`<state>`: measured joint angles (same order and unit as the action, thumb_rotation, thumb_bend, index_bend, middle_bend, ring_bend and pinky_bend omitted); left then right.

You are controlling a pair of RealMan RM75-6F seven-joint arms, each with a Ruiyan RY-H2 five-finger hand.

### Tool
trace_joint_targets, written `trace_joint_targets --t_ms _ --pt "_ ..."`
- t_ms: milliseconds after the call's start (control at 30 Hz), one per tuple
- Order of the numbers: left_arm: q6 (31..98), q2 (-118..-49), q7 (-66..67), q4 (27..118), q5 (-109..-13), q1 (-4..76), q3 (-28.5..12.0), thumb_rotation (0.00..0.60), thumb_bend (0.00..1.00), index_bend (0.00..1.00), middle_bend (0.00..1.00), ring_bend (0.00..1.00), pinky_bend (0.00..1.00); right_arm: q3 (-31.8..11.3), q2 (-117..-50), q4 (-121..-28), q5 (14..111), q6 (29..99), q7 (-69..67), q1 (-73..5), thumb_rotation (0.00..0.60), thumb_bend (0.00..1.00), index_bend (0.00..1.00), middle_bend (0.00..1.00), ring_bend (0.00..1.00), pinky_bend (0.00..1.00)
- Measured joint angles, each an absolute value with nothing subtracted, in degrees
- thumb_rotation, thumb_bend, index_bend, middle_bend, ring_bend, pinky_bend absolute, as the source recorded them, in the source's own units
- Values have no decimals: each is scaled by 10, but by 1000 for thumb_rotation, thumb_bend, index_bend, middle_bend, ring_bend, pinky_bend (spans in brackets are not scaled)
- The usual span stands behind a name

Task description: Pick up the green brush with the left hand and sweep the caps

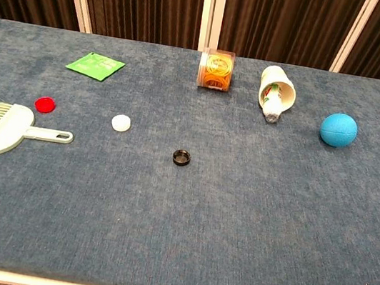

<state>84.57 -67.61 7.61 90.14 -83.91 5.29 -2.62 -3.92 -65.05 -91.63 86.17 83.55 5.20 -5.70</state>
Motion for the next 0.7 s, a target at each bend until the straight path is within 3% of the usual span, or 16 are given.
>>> trace_joint_targets --t_ms 600,667,700 --pt "837 -666 76 912 -846 65 -31 600 106 151 184 109 142 -42 -646 -913 865 852 42 -52 600 119 0 21 0 0" --pt "832 -662 78 915 -849 73 -34 600 106 167 190 178 221 -42 -643 -913 867 850 43 -54 600 119 0 21 0 0" --pt "828 -660 80 915 -852 80 -37 600 106 179 207 238 310 -43 -642 -913 867 850 44 -55 600 119 0 21 0 0"
